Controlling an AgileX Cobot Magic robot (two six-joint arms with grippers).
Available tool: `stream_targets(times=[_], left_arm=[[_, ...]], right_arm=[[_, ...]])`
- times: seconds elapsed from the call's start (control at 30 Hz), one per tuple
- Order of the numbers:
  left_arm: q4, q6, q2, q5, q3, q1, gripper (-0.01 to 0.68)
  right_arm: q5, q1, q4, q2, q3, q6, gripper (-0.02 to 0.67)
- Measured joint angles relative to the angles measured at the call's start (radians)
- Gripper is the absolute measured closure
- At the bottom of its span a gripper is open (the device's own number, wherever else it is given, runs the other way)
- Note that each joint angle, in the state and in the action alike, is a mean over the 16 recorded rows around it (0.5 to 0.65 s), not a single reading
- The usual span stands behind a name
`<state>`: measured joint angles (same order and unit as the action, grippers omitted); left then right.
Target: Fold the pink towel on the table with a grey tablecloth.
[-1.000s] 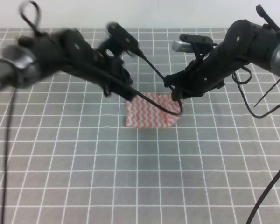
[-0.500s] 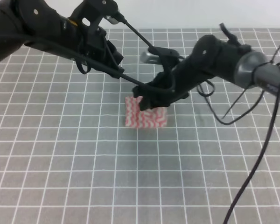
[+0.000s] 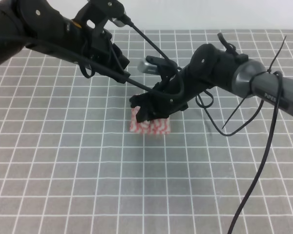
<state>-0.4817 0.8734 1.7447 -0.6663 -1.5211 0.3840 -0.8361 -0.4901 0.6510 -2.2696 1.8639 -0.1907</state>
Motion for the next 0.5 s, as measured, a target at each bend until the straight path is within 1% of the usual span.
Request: stream_targets(times=[0.2, 0.3, 0.4, 0.5], left_arm=[[-0.002, 0.001, 0.0, -0.002, 0.0, 0.0, 0.673], [-0.004, 0.001, -0.001, -0.006, 0.0, 0.0, 0.673], [-0.006, 0.001, -0.002, -0.011, 0.001, 0.0, 0.673], [-0.006, 0.001, -0.002, -0.015, 0.001, 0.0, 0.673]], right_arm=[[-0.027, 0.003, 0.101, 0.002, 0.0, -0.089, 0.486], [-0.052, 0.01, 0.139, 0.009, 0.0, -0.143, 0.459], [-0.077, 0.02, 0.159, 0.017, 0.001, -0.19, 0.468], [-0.1, 0.03, 0.157, 0.024, 0.001, -0.231, 0.501]])
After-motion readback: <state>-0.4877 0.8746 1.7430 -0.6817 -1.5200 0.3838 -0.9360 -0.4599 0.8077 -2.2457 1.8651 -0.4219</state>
